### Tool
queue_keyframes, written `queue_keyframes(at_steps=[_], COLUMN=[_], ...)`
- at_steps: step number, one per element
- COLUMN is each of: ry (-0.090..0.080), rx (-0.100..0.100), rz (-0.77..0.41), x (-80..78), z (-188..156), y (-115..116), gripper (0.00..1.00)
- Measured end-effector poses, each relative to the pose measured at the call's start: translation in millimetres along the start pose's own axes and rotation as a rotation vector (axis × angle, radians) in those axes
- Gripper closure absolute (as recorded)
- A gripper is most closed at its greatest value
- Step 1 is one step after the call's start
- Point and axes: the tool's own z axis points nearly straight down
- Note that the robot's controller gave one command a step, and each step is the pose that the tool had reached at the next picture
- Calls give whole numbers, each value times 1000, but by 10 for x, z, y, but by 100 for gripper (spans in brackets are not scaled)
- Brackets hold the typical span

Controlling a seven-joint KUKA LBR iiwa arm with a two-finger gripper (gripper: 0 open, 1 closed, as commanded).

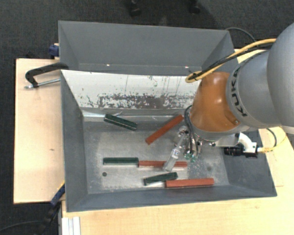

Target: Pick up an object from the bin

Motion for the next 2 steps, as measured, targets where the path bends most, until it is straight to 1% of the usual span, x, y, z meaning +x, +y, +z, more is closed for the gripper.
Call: queue_keyframes(at_steps=[1, 2], ry=[-4, -5], rx=[-1, 0], rz=[-132, -129], x=[455, 445], z=[-7, -7], y=[356, 343], gripper=[0, 100])
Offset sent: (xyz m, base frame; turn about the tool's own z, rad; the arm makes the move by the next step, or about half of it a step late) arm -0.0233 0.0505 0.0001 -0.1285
